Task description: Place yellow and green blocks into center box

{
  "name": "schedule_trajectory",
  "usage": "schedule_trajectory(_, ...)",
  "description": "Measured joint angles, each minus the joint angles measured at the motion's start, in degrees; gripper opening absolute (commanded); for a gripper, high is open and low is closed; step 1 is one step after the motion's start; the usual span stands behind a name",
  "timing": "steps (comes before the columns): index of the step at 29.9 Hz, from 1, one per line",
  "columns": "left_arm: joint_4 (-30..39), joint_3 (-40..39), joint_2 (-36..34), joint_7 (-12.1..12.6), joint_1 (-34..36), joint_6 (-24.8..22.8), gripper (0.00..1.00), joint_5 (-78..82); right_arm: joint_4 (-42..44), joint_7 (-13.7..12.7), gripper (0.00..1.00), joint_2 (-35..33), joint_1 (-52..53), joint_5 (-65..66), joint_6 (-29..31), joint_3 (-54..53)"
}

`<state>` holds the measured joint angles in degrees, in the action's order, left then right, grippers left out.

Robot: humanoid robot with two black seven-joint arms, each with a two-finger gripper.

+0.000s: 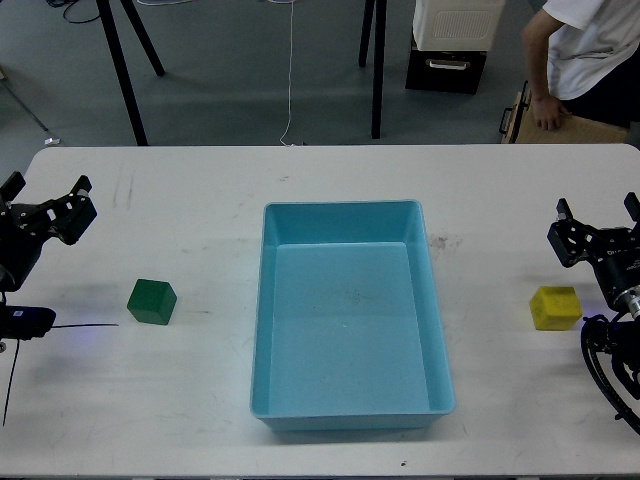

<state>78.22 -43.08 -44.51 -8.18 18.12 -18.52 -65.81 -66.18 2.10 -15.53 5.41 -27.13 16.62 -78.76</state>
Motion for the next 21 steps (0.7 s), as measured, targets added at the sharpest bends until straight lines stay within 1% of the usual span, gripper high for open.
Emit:
schedule_trajectory(4,0.0,0.01,-0.03,-0.25,-0.01,0.0,1.0,0.06,-0.09,0.0,0.99,-0.22,-0.16,0.03,0.11,-0.07)
schedule_trajectory(8,0.14,0.01,-0.13,-2.58,0.0,-0.63,1.0,0.08,-0.09,0.07,0.99,-0.36,-0.21,0.06,0.18,-0.08)
schedule_trajectory(11,0.0,0.05,-0.16,-3.7,0.04,-0.78,1.0,0.14,-0.09,0.1,0.99,-0.45,-0.23,0.1,0.18,-0.08)
schedule_trajectory(14,-0.45,0.16,-0.16,-4.13,0.06,-0.58,1.0,0.15,-0.03,0.12,0.99,-0.59,-0.23,0.14,0.18,-0.08)
schedule_trajectory(19,-1.06,0.23,-0.17,-4.28,0.07,1.37,1.0,0.15,0.0,0.13,0.99,-0.64,-0.23,0.15,0.18,0.05)
schedule_trajectory(21,-1.22,0.22,-0.17,-4.72,0.07,1.66,1.0,0.15,-0.01,0.13,0.99,-0.64,-0.22,0.15,0.18,0.1)
